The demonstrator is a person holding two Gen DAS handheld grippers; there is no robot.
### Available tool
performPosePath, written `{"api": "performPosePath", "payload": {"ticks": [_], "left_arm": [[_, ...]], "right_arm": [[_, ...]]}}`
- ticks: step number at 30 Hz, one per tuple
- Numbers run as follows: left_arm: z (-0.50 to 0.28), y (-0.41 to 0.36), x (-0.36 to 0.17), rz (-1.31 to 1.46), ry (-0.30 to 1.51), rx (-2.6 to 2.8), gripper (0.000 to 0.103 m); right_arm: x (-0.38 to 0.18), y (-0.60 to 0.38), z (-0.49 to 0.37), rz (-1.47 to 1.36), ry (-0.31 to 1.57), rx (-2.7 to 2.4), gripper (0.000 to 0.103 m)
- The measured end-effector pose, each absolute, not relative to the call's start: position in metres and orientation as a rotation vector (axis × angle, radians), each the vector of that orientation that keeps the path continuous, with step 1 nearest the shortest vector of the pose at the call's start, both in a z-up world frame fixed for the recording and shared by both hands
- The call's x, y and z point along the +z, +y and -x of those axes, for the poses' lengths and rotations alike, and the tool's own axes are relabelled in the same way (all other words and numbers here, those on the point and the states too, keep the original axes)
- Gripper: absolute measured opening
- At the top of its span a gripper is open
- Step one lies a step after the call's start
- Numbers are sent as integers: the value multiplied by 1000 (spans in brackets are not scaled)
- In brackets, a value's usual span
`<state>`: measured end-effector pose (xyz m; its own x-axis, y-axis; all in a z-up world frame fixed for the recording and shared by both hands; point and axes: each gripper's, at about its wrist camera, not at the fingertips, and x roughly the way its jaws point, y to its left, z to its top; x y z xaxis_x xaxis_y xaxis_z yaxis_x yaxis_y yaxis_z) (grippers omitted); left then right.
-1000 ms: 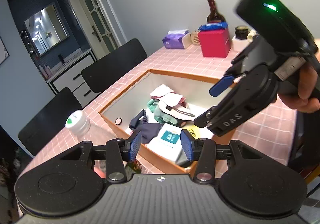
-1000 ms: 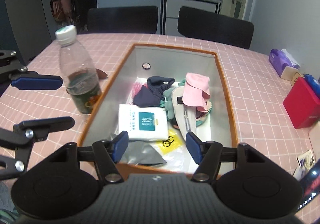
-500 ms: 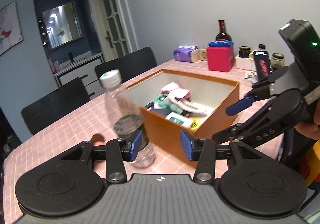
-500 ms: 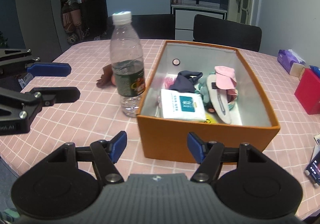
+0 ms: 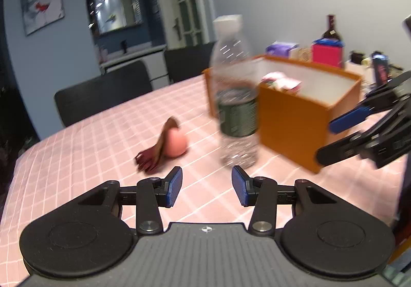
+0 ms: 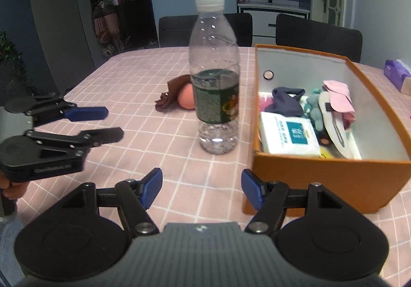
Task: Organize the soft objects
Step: 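Withdraw both tools from the box toward the leather piece and sponge, then close the left tool on the brown leather piece while the right tool grasps the peach sponge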
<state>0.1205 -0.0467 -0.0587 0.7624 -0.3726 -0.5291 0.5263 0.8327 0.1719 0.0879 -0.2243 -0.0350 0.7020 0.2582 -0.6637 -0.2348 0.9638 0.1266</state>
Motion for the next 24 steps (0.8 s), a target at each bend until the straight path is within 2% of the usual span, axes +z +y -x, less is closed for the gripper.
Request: {"api": "performPosePath", "payload": {"ticks": [7, 20, 24], "left_arm": [[-161, -23, -71, -305, 502, -470, 54], [-220, -37, -84, -415, 539, -535, 54], [-235, -45, -90, -448, 536, -526, 54]], "right_arm": [[-48, -186, -119, -23, 708, 304, 67], [-96, -131, -184, 145, 728, 250, 46], [-102, -124, -194, 169, 734, 256, 46]]}}
